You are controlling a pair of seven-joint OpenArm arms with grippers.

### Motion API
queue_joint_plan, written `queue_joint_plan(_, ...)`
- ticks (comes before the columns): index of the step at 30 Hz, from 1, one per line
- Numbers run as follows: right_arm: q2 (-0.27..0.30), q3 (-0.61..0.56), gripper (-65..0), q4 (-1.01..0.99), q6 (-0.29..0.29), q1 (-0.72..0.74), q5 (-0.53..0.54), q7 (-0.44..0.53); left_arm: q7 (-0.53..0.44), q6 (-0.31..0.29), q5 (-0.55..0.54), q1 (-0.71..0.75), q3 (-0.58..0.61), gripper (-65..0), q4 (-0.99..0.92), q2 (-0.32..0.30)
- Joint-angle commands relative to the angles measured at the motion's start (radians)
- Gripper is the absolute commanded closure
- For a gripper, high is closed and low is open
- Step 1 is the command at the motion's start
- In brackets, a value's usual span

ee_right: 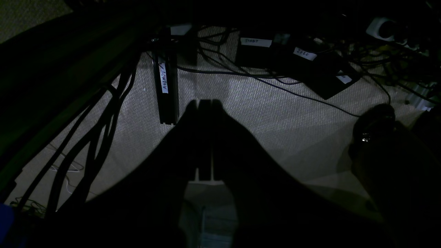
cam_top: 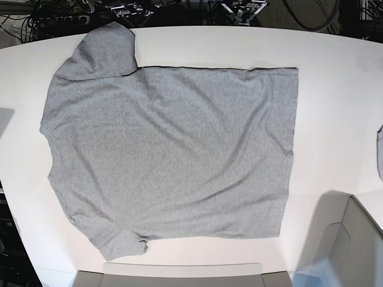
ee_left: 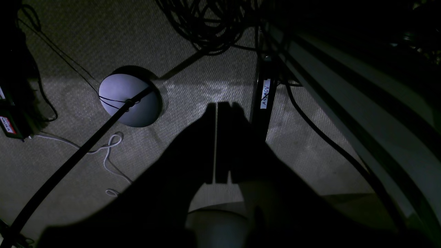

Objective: Fold the T-shirt properly

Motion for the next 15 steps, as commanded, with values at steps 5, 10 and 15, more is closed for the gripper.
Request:
queue_joint_plan(5, 0.003, -0.003, -0.2, 0.004, 0.009, 0.002, 0.0, 0.002, -0.003, 0.004, 0.003, 0.001, -0.003, 0.0, 0.001, 0.005)
queue_joint_plan(10, 0.003, -0.003, -0.2, 0.004, 0.009, 0.002, 0.0, 0.002, -0.003, 0.004, 0.003, 0.001, -0.003, 0.0, 0.001, 0.005)
queue_joint_plan(15, 0.006, 0.001, -0.2, 0.0, 0.009, -0.001, 0.0, 0.001, 0.006, -0.004, 0.006, 0.001, 0.0, -0.1, -0.001, -0.004)
